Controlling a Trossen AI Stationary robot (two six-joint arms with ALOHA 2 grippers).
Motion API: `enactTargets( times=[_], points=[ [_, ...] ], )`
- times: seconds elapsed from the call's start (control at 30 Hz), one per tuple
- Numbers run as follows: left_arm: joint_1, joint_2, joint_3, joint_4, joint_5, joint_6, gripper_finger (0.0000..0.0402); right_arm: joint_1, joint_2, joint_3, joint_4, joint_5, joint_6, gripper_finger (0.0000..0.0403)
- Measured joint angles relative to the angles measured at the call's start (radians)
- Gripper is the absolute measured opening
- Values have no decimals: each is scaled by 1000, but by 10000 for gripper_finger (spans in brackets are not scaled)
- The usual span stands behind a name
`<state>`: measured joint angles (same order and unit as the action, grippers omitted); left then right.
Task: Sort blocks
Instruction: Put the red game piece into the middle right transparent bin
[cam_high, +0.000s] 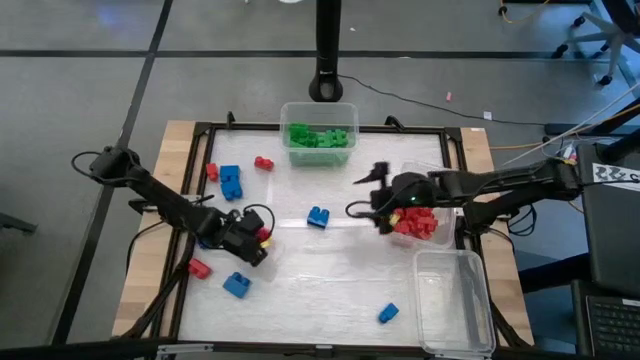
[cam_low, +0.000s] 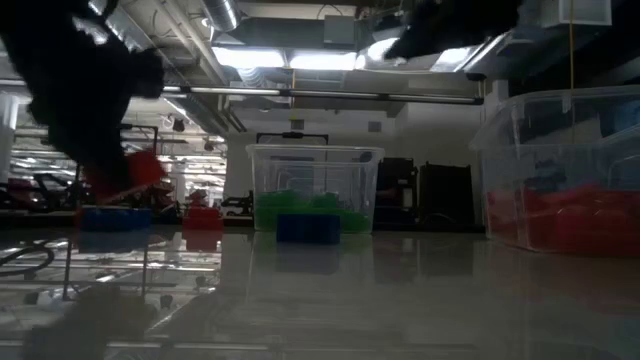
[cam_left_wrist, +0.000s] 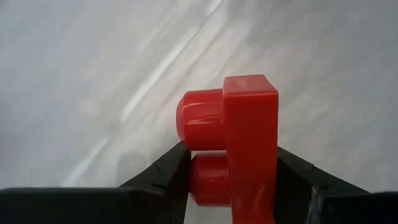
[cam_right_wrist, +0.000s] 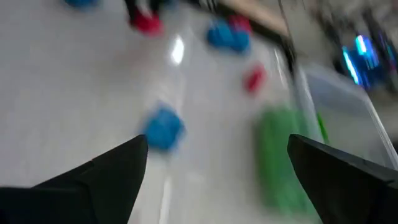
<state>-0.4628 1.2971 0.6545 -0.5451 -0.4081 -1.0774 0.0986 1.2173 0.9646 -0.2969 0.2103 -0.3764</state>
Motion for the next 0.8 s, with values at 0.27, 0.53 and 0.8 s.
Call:
enactTargets(
  times=[0.27, 0.53, 0.8],
  points=[
    [28, -13, 14, 317, -77, 386, 155, 0, 283, -19, 446, -171, -183, 383],
    [31, -14, 14, 482, 16, 599, 157, 8, 545, -12, 910, -364, -391, 383],
    [35, -14, 15, 480, 20, 614, 156, 57, 690, 97, 934, -388, -545, 383]
  ],
)
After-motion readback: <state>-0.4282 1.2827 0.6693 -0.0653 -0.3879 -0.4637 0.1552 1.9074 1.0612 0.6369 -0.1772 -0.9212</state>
